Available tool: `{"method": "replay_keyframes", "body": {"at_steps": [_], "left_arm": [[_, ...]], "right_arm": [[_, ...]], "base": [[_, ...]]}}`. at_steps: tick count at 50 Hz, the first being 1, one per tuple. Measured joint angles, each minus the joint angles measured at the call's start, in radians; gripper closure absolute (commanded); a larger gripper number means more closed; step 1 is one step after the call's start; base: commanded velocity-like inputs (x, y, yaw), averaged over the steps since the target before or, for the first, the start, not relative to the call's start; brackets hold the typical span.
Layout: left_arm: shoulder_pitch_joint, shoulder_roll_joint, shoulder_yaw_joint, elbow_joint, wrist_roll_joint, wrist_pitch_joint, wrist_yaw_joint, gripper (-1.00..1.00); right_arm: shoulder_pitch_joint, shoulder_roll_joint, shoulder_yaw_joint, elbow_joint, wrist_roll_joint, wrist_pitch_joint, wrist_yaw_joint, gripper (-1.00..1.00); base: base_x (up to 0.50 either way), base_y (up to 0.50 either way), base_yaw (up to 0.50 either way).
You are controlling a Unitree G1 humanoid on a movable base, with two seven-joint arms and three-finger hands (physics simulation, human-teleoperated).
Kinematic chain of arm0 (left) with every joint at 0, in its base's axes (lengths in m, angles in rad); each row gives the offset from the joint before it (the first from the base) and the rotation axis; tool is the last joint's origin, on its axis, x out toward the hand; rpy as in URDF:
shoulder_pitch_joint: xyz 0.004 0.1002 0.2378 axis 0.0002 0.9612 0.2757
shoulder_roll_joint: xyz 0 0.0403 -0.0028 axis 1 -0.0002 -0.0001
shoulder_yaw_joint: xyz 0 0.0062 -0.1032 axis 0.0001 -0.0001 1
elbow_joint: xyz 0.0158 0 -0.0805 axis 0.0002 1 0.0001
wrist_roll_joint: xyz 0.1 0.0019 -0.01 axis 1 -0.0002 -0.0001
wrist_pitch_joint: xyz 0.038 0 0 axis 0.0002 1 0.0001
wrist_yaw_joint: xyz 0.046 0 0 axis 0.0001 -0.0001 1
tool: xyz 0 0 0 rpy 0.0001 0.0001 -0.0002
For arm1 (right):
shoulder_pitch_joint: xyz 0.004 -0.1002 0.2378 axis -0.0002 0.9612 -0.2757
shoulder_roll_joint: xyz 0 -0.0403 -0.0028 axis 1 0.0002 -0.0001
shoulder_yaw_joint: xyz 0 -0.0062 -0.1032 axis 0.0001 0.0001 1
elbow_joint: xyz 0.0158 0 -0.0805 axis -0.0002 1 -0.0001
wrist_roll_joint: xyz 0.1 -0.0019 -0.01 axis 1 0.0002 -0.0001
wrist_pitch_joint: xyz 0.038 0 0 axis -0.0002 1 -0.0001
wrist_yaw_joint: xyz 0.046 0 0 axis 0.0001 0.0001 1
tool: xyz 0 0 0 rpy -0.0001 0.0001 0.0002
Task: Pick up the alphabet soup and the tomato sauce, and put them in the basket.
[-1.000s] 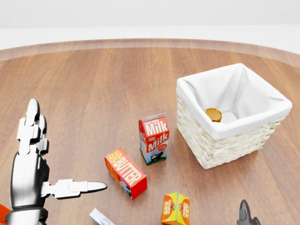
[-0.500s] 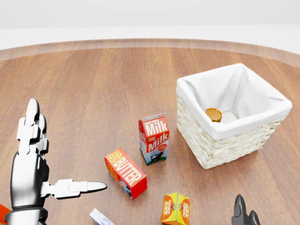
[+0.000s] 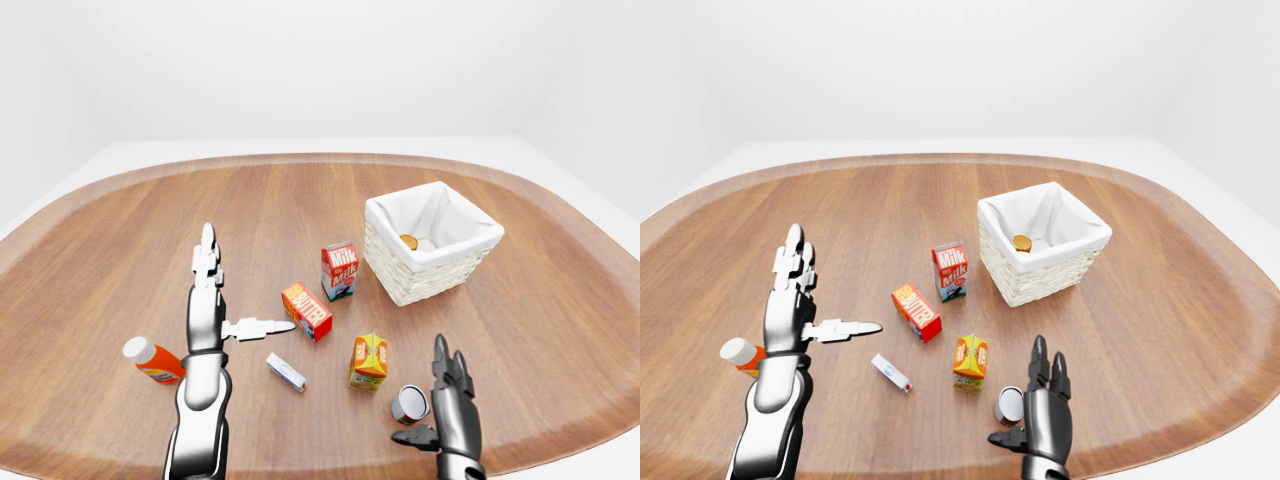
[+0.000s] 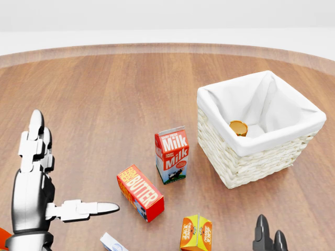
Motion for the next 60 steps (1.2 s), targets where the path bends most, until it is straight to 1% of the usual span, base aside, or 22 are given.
{"method": "replay_keyframes", "body": {"at_steps": [34, 60], "left_arm": [[0.0, 0.0, 0.0, 0.0, 0.0, 0.0, 0.0, -1.0], [0.0, 0.0, 0.0, 0.0, 0.0, 0.0, 0.0, -1.0]], "right_arm": [[-0.021, -0.036, 0.078, 0.048, -0.078, 0.0, -0.006, -1.0], [-0.123, -0.048, 0.069, 0.234, -0.157, 0.0, -0.006, -1.0]], "base": [[0.0, 0.0, 0.0], [0.0, 0.0, 0.0]]}}
